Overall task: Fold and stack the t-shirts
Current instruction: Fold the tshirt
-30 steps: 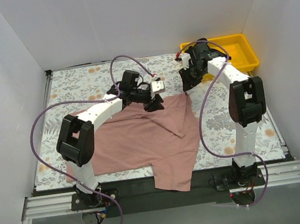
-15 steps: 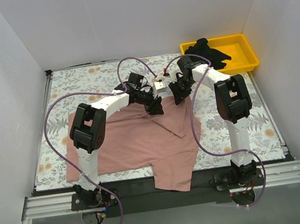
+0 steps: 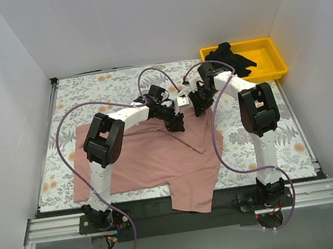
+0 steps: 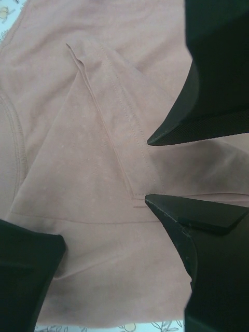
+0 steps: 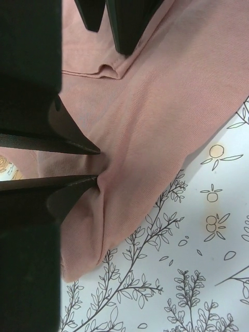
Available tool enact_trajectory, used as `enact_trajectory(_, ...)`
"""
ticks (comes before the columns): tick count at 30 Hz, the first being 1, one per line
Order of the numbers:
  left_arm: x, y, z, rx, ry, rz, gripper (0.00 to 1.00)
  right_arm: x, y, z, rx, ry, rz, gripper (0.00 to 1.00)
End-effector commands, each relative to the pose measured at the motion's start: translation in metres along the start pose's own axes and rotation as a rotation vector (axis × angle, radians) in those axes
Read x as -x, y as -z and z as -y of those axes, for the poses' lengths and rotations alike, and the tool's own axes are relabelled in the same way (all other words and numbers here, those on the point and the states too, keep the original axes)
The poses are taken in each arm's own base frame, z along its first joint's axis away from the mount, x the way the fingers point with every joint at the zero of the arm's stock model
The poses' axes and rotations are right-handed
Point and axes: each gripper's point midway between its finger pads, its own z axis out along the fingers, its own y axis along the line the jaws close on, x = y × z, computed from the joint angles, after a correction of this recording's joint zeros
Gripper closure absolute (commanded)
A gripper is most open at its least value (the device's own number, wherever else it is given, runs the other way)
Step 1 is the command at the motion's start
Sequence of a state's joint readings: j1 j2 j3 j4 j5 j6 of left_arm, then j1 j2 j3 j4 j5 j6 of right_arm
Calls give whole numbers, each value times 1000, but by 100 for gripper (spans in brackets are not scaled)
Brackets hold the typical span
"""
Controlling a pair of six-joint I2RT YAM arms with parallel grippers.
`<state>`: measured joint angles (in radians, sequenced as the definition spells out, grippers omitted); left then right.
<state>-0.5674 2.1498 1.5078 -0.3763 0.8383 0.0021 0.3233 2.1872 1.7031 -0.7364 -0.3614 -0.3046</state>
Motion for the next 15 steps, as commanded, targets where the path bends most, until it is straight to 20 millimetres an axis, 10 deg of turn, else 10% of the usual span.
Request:
enact_trajectory(1,15,-4,-8,23,-97,15,58,-3,1,-2,0,-16,-12,71)
enact_trajectory(15,17,-10,-18,66,-175,11,50,-4,-2,-3,13,-23,-16,71)
